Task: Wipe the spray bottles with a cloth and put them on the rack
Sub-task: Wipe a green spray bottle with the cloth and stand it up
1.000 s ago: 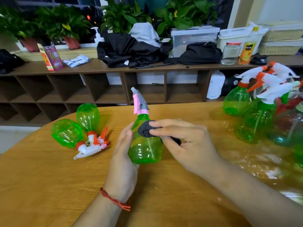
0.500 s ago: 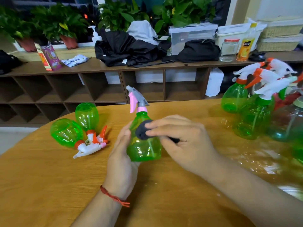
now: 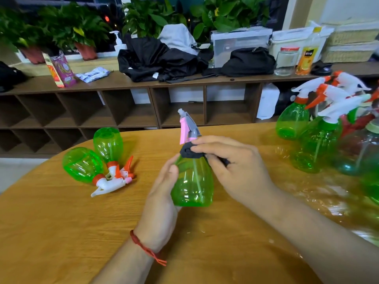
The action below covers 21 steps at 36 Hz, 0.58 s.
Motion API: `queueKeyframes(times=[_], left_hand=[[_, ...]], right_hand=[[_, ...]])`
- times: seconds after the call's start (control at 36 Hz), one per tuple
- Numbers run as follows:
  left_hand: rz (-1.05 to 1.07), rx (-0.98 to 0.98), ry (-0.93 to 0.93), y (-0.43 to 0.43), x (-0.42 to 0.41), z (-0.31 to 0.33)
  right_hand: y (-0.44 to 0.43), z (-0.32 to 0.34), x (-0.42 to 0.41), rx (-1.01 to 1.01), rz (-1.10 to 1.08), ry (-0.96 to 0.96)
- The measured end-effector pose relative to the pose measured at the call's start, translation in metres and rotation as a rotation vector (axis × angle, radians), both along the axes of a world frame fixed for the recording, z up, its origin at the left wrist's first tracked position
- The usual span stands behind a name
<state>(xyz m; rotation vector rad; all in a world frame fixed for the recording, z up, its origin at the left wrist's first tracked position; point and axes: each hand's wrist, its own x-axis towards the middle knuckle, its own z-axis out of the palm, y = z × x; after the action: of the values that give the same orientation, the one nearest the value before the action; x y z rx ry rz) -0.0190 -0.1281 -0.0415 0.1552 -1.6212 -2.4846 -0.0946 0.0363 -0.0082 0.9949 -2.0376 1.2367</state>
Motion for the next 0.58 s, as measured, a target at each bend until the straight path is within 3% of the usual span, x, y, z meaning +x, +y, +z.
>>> queueKeyframes(times=[0.28,0.47,0.58], left_hand=[[0.190,0.041,0.054,-0.022,-0.008,0.008],[0.089,0.040,0.072,-0.008,-0.005,0.005],[0.020,0.055,0.076,0.002,0.000,0.002]], right_hand=[[-0.015,-0.009,0.023,0.124,0.189,0.221],[-0.006,-0.003,0.007,-0.010,0.081,0.071],[0.000,0.000,-0.005,-0.122,0.090,-0.126]])
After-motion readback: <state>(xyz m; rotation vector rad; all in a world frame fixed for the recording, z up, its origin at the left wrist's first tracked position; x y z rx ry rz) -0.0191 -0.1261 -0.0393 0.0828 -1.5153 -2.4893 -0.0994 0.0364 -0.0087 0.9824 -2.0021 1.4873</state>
